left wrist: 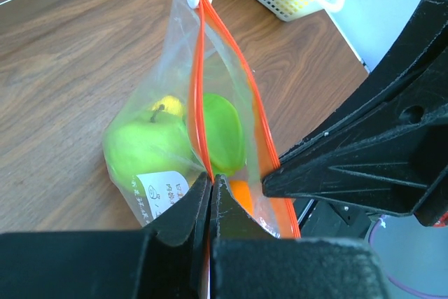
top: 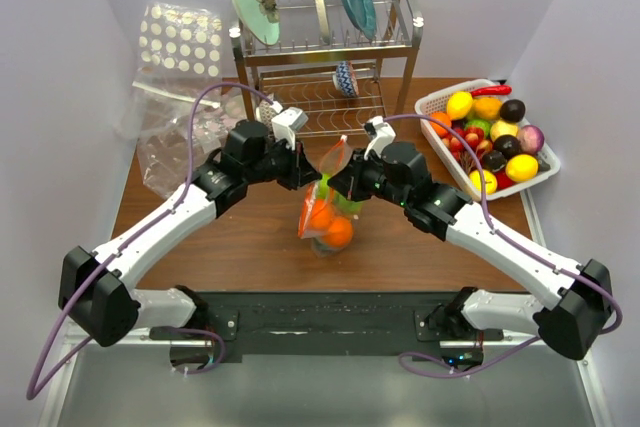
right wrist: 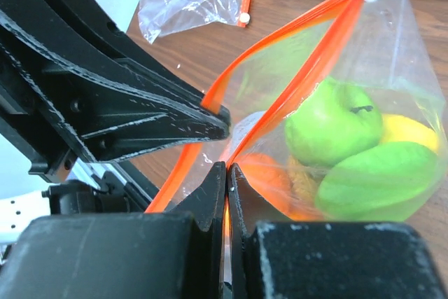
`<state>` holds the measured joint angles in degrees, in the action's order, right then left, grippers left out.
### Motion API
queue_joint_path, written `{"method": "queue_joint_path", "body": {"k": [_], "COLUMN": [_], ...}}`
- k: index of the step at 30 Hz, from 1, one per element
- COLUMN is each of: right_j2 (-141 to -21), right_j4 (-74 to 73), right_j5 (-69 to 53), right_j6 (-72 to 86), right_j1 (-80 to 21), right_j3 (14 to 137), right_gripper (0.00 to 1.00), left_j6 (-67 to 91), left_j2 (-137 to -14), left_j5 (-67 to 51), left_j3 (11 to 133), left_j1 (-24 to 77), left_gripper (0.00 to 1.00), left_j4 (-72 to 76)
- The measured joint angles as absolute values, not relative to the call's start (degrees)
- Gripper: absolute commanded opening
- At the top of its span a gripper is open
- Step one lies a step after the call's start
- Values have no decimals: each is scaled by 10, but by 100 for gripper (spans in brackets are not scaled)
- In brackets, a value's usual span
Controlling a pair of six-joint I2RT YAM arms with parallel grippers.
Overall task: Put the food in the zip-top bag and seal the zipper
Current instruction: Zip the zipper food storage bag at the center of the board.
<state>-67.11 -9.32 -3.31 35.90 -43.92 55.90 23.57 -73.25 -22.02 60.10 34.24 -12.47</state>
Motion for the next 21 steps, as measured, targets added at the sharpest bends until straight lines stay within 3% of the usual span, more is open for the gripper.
{"method": "queue_joint_path", "body": {"k": [8, 14, 21], "right_j2": [-671, -675, -698], "right_j4": [-92, -92, -112], "right_j5": [-9, -7, -7], "right_j6": [391, 410, 428], "right_j1": [-439, -439, -439], "right_j3": [556, 556, 576], "right_gripper": [0, 0, 0], "left_j6": [255, 265, 263], "left_j2": [-733, -734, -738], "left_j5": [-277, -327, -359], "left_j3": [601, 589, 580], "left_j1": [322, 319, 319], "left_gripper": [38, 48, 54], "left_j4": [-107, -80, -67]}}
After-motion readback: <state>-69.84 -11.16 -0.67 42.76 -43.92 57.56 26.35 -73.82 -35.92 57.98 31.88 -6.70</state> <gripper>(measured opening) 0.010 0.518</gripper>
